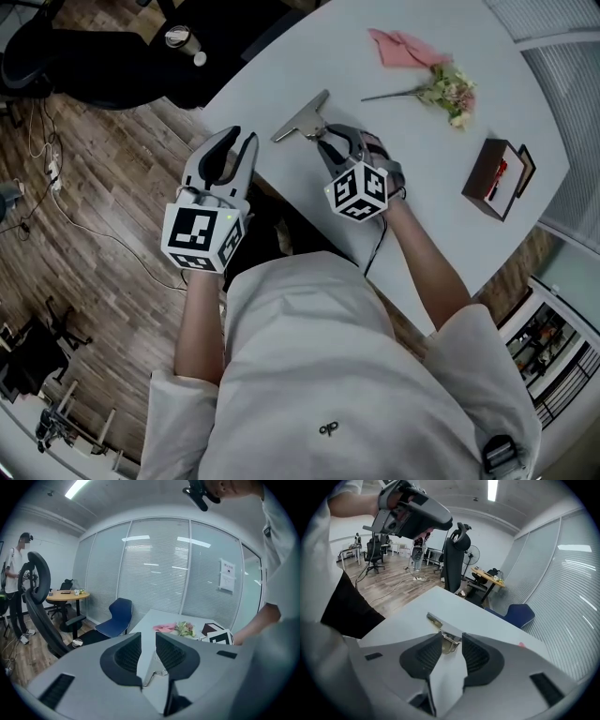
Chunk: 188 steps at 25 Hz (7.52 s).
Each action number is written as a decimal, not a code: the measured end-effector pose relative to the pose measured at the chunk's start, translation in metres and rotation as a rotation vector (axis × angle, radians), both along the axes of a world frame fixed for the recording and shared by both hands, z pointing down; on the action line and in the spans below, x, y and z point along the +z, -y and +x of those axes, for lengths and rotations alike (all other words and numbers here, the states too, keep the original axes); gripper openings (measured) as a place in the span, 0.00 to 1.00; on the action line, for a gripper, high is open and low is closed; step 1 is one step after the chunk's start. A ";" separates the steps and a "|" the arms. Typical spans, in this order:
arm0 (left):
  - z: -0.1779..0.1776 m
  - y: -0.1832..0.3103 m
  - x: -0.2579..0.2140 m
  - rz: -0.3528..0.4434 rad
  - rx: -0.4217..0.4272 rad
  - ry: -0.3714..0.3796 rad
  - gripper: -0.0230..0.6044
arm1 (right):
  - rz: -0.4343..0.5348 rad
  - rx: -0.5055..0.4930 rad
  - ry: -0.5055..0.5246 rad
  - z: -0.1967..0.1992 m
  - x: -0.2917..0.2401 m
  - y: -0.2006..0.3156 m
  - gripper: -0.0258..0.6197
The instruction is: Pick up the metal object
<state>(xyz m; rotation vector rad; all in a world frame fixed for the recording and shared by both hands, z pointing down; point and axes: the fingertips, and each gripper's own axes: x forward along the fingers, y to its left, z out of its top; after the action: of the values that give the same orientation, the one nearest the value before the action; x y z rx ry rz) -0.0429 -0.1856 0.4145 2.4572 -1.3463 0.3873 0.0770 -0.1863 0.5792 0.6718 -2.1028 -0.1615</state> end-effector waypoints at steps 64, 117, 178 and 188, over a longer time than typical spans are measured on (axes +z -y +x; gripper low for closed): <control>-0.019 0.005 0.008 -0.011 -0.038 -0.005 0.18 | 0.254 -0.344 -0.336 -0.018 0.039 0.017 0.15; -0.033 0.004 -0.035 0.079 0.020 0.008 0.18 | 0.268 -0.012 -0.085 -0.019 -0.045 0.043 0.06; -0.053 -0.024 -0.061 0.154 0.534 -0.104 0.14 | 0.247 0.899 0.635 -0.053 -0.215 -0.071 0.06; -0.039 -0.032 -0.059 0.151 0.546 -0.106 0.11 | 0.251 0.923 0.677 -0.051 -0.225 -0.082 0.06</control>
<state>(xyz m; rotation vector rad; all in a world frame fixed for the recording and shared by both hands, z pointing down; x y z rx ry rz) -0.0818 -0.1535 0.3551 2.9058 -0.6657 0.2754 0.0262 -0.1039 0.3541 1.9827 -2.1461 0.3748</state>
